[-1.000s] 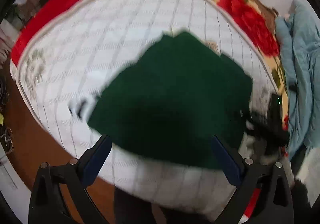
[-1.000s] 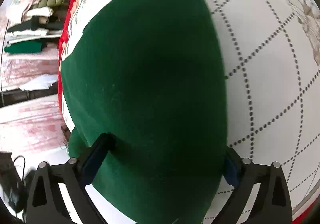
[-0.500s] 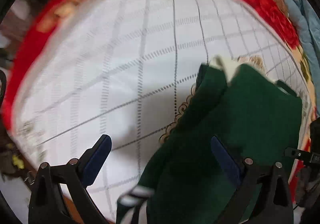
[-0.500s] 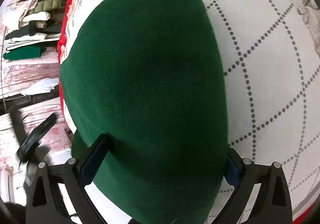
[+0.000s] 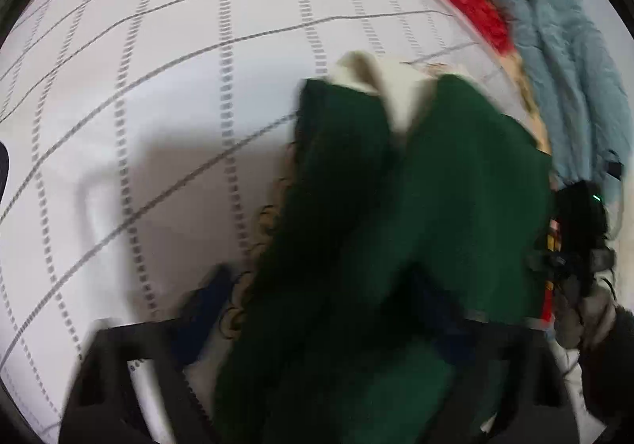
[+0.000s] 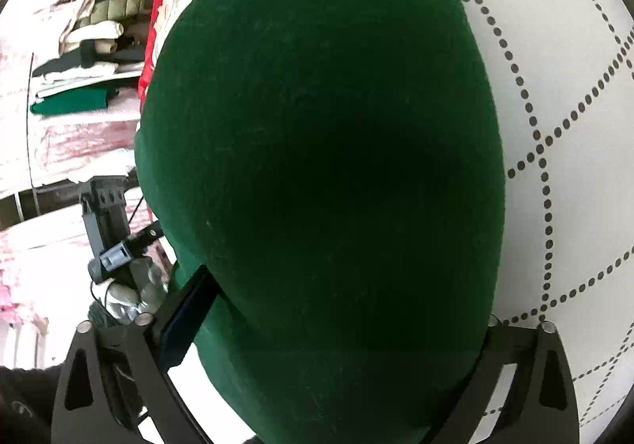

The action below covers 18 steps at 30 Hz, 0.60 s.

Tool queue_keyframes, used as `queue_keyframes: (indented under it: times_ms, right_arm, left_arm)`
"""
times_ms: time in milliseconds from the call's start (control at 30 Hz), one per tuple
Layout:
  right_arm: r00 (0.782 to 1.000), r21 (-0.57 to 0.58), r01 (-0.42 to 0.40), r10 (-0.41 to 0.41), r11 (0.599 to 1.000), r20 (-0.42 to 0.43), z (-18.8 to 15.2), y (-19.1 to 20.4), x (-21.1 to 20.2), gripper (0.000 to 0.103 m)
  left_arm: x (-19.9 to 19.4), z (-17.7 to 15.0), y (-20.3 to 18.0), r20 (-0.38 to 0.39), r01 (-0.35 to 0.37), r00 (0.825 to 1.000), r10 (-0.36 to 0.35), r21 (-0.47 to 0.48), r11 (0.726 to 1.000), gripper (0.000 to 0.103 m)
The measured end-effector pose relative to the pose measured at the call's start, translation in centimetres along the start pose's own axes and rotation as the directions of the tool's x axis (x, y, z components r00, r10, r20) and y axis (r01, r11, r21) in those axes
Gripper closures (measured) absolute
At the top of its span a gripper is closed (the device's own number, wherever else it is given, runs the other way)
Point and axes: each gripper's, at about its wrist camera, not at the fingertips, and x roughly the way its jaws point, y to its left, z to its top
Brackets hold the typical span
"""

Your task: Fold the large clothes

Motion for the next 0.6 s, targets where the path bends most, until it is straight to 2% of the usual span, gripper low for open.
queue_keyframes:
  times_ms: [67,200,267,367,400,433,467,500,533,600]
  right_arm:
    - [1.000,0.002,-0.012,0.012,1.000,0.004,-0.3,0.1,-0.4,0.019]
    - [0.998,0.029,-0.059,0.058,0.998,0.023,-1.1,0.1,-1.1,0.035]
    - [0.991,0.077,-0.130,0.127,0.989,0.043,-2.0,0.0,-1.8,0.042]
    - [0.962,0.163,-0.274,0.268,0.948,0.056,-3.4,-1.4,-2.3,0.045]
    - [0.967,0.165,-0.256,0.252,0.952,0.045,-3.6,-1.6,-2.2,0.045]
    - [0.984,0.143,-0.180,0.179,0.973,0.022,-3.8,-1.8,-1.7,0.036]
    - [0.992,0.133,-0.127,0.126,0.983,0.015,-3.8,-2.1,-1.2,0.028]
    - [0.994,0.129,-0.107,0.106,0.986,0.015,-3.7,-2.4,-0.7,0.016]
    - [0.992,0.120,-0.128,0.127,0.985,0.014,-3.6,-2.6,-0.2,0.011]
    - [0.985,0.101,-0.173,0.173,0.980,0.015,-3.1,-2.5,1.0,0.000]
  left_arm:
    - [0.0,0.2,-0.3,0.001,-0.012,1.000,0.012,0.019,1.000,0.062]
    - [-0.6,0.0,-1.8,0.025,-0.034,0.999,0.033,0.053,0.998,0.081]
    - [-1.9,-0.4,-2.4,0.050,-0.017,0.999,0.015,0.048,0.999,0.082]
    - [-3.2,0.0,-1.9,0.081,0.006,0.997,-0.011,0.053,0.999,0.082]
    - [-3.0,0.0,-1.5,0.076,0.011,0.997,-0.015,0.055,0.998,0.082]
    - [-2.2,0.1,-0.9,0.065,0.003,0.998,-0.006,0.048,0.999,0.074]
    - [-1.0,0.3,-0.1,0.045,0.008,0.999,-0.010,0.034,0.999,0.063]
    - [0.0,0.4,0.7,0.026,0.024,0.999,-0.024,0.016,1.000,0.057]
    - [0.9,0.7,1.4,0.017,0.032,0.999,-0.032,-0.009,0.999,0.047]
    - [1.4,1.1,2.4,0.009,0.092,0.996,-0.092,-0.046,0.995,0.046]
